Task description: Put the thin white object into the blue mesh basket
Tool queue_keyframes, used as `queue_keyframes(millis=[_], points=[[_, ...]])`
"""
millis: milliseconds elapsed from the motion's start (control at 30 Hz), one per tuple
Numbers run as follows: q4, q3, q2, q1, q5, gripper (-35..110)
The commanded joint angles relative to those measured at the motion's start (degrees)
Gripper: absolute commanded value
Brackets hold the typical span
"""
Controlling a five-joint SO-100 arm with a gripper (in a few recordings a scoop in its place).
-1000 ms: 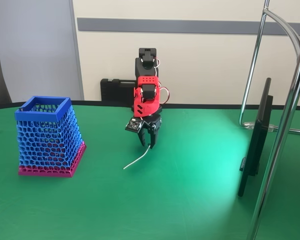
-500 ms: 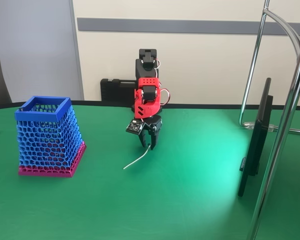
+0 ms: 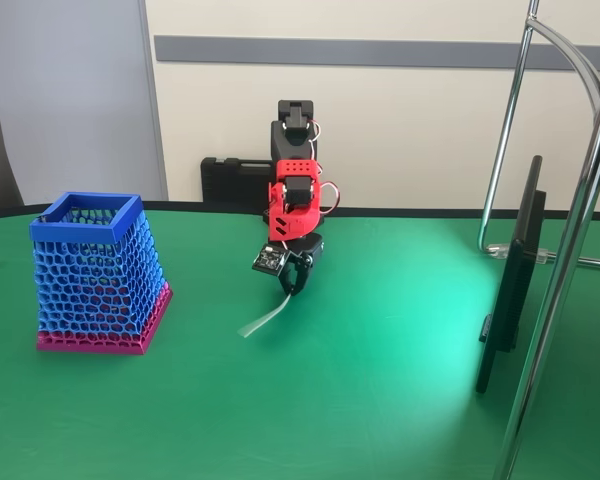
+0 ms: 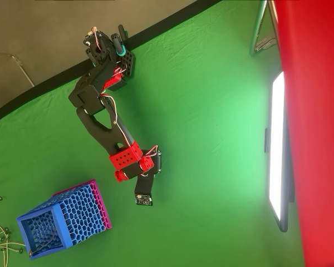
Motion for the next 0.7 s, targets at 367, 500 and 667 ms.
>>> queue_keyframes(millis=[367, 500, 667], points=[[-0.9, -10.8, 6.2, -1.8, 8.1, 1], [-11.8, -9.0, 12.9, -2.0, 12.7, 1], [-33.9, -1.0, 21.6, -0.4, 19.2, 1]])
